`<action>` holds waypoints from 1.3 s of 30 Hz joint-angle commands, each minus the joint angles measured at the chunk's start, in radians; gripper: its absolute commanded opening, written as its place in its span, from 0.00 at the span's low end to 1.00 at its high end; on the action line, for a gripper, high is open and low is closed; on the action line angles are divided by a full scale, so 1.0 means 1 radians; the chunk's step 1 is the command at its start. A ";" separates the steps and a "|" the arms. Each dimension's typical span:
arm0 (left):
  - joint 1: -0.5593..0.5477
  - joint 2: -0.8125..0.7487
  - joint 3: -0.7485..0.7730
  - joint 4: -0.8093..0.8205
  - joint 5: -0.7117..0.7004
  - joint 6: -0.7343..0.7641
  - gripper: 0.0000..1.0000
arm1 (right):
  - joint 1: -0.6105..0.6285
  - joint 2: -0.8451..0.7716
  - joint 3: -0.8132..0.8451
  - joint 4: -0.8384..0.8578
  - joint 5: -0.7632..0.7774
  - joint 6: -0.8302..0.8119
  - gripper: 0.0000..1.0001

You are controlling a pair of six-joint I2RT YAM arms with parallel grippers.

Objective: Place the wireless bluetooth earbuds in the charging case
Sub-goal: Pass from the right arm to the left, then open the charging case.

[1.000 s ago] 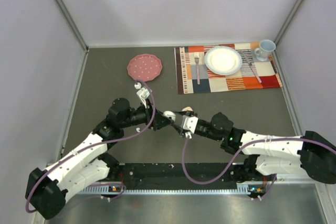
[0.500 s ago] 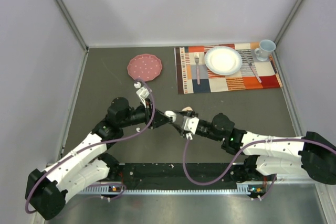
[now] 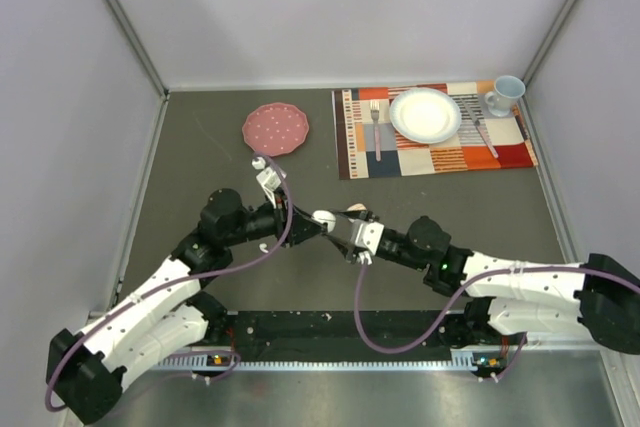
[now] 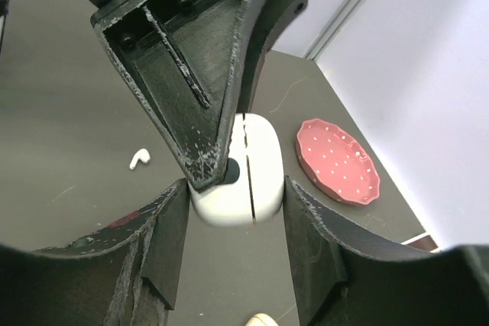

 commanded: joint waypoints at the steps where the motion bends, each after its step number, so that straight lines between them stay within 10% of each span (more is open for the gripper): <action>1: 0.002 -0.074 -0.025 0.042 -0.071 0.127 0.00 | 0.008 -0.092 0.007 0.017 0.011 0.108 0.55; 10: 0.000 -0.317 -0.143 0.138 -0.180 0.314 0.00 | 0.008 -0.266 0.065 -0.139 0.167 0.561 0.94; 17: -0.008 -0.479 -0.295 0.425 -0.137 0.414 0.00 | 0.000 -0.161 0.436 -0.645 0.321 0.957 0.98; 39: -0.008 -0.455 -0.242 0.481 -0.035 0.427 0.00 | -0.003 0.026 0.571 -0.704 0.092 1.033 0.98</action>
